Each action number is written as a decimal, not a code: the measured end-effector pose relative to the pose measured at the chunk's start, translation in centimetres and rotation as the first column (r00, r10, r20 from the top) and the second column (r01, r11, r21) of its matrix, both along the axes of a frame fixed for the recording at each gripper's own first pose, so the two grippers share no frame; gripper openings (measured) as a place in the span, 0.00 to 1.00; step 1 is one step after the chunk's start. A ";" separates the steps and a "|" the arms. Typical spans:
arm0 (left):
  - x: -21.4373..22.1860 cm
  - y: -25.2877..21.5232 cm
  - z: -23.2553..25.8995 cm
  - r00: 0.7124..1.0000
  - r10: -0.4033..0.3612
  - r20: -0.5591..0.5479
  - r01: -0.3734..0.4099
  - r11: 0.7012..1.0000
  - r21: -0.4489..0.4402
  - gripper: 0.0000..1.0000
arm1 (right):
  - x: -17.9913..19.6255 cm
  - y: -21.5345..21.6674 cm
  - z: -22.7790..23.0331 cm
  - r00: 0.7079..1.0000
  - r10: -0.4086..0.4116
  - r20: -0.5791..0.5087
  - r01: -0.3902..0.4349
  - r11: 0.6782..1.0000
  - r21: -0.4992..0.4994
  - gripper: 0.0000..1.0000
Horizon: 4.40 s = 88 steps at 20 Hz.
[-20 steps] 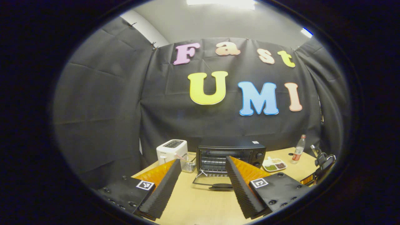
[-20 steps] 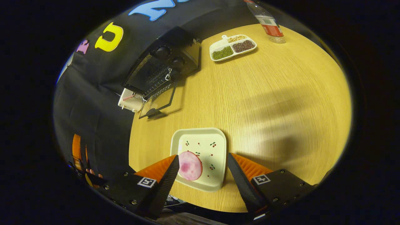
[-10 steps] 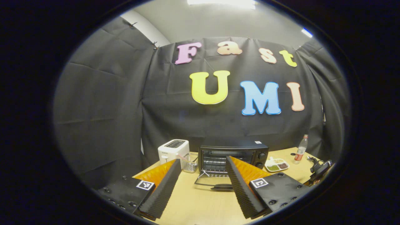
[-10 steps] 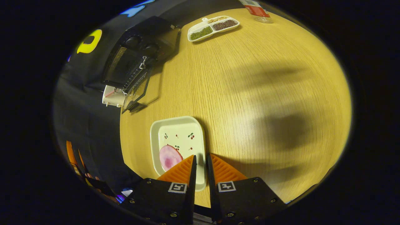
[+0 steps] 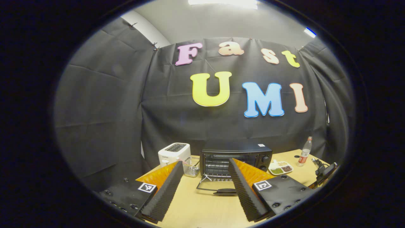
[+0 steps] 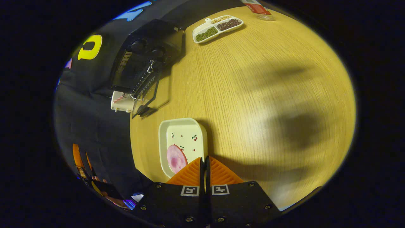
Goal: Open the electric oven with the left hand, put the food in, and close the electric oven.
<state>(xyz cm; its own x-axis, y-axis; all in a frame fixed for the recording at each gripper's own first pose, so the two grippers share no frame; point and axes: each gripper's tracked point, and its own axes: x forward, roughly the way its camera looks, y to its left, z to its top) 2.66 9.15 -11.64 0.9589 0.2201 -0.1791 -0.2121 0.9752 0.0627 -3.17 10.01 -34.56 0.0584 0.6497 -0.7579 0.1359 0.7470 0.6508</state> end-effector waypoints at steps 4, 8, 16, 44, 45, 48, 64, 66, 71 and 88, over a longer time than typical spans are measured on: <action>0.7 0.1 0.1 1.000 0.001 0.001 -0.001 1.000 -0.008 0.96 | 1.8 -1.5 1.7 0.998 -0.064 0.001 0.064 0.996 0.066 0.00; 2.9 1.2 0.2 1.000 0.003 0.001 -0.003 1.000 -0.011 0.91 | 3.2 -3.7 3.3 0.988 -0.155 0.006 0.153 0.980 0.130 0.00; 4.2 5.2 -0.9 1.000 0.016 -0.001 -0.016 1.000 -0.026 0.96 | 5.2 -5.3 4.5 0.925 -0.381 -0.008 0.370 0.894 0.254 0.00; 3.7 15.4 -3.0 0.993 0.093 -0.074 -0.091 0.995 0.031 0.92 | 17.7 5.0 0.0 0.549 -0.820 -0.165 0.832 0.515 0.206 0.07; 3.8 15.1 -3.1 0.993 0.092 -0.075 -0.090 0.996 0.030 0.92 | 17.5 4.7 0.3 0.557 -0.813 -0.168 0.826 0.520 0.218 0.08; 4.5 14.3 -3.0 0.994 0.078 -0.070 -0.076 0.997 0.026 0.96 | 16.7 5.5 1.7 0.604 -0.784 -0.145 0.785 0.555 0.275 0.31; 6.0 4.7 -5.6 0.993 -0.072 -0.090 0.066 0.995 -0.073 0.96 | 7.6 -4.1 12.3 0.747 -0.414 0.520 0.323 0.910 0.261 0.97; 6.2 3.4 -7.0 0.989 -0.096 -0.113 0.086 0.992 -0.096 1.00 | 6.8 -6.0 13.4 0.708 -0.361 0.607 0.290 0.932 0.216 0.97; 6.3 0.6 -11.0 0.972 -0.154 -0.176 0.130 0.981 -0.142 0.98 | 5.4 -11.1 15.5 0.568 -0.211 0.796 0.267 0.961 0.064 0.97; 7.5 -5.3 -27.5 0.804 -0.311 -0.507 0.171 0.937 -0.304 0.97 | 2.8 -21.9 16.8 0.348 0.093 0.933 0.439 0.863 -0.250 0.98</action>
<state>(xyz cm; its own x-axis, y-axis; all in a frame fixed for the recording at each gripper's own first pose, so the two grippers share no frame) 10.12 3.84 -39.16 0.7065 -0.1205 -0.6974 0.0320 0.9898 -0.1387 -0.34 -11.87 -17.75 0.9333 0.1905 -0.3044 -0.1644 0.9803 0.1092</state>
